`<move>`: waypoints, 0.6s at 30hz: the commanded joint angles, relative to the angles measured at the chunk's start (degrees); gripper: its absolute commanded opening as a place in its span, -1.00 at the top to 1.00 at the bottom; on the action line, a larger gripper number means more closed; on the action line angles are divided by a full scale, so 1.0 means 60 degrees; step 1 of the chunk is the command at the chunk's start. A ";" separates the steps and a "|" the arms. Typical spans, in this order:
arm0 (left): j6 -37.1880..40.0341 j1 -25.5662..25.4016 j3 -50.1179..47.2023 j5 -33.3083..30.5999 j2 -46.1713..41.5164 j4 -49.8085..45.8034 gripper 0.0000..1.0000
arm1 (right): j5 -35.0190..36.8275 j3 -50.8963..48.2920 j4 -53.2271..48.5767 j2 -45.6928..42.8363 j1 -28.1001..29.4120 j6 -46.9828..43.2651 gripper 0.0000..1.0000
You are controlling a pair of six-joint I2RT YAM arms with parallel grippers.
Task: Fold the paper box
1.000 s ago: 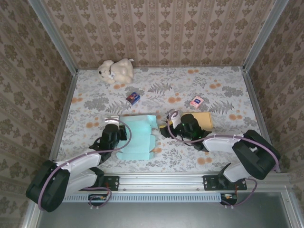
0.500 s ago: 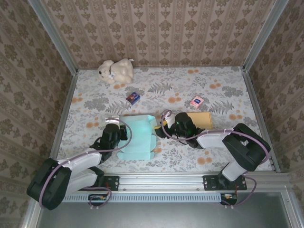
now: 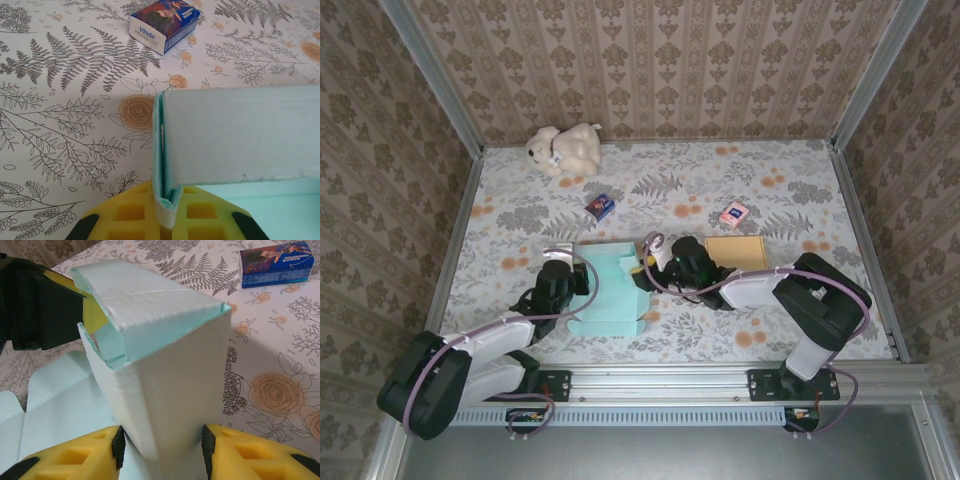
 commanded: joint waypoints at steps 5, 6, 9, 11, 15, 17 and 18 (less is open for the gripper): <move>-0.0436 -0.0475 0.0440 -0.0480 0.0135 -0.0088 1.00 | 0.1441 0.0589 0.0419 0.0524 0.0442 0.0265 0.10; -0.0519 -0.0527 0.0440 -0.0559 0.0159 -0.0086 1.00 | 0.1763 0.0650 0.0425 0.0593 0.0520 0.0318 0.10; -0.0685 -0.0669 0.0445 -0.0664 0.0152 -0.0083 1.00 | 0.2717 0.0788 0.0523 0.0807 0.0725 0.0330 0.10; -0.0783 -0.0783 0.0484 -0.0690 0.0137 -0.0086 1.00 | 0.3258 0.0888 0.0557 0.0962 0.0825 0.0299 0.10; -0.0910 -0.1094 0.0556 -0.0862 0.0135 -0.0201 1.00 | 0.3708 0.0980 0.0779 0.1200 0.0951 0.0147 0.11; -0.1028 -0.1187 0.0548 -0.1075 0.0123 -0.0284 1.00 | 0.3933 0.0952 0.0935 0.1252 0.1023 0.0132 0.15; -0.1179 -0.1232 0.0541 -0.1238 0.0110 -0.0352 1.00 | 0.4072 0.0965 0.0945 0.1269 0.1078 0.0119 0.18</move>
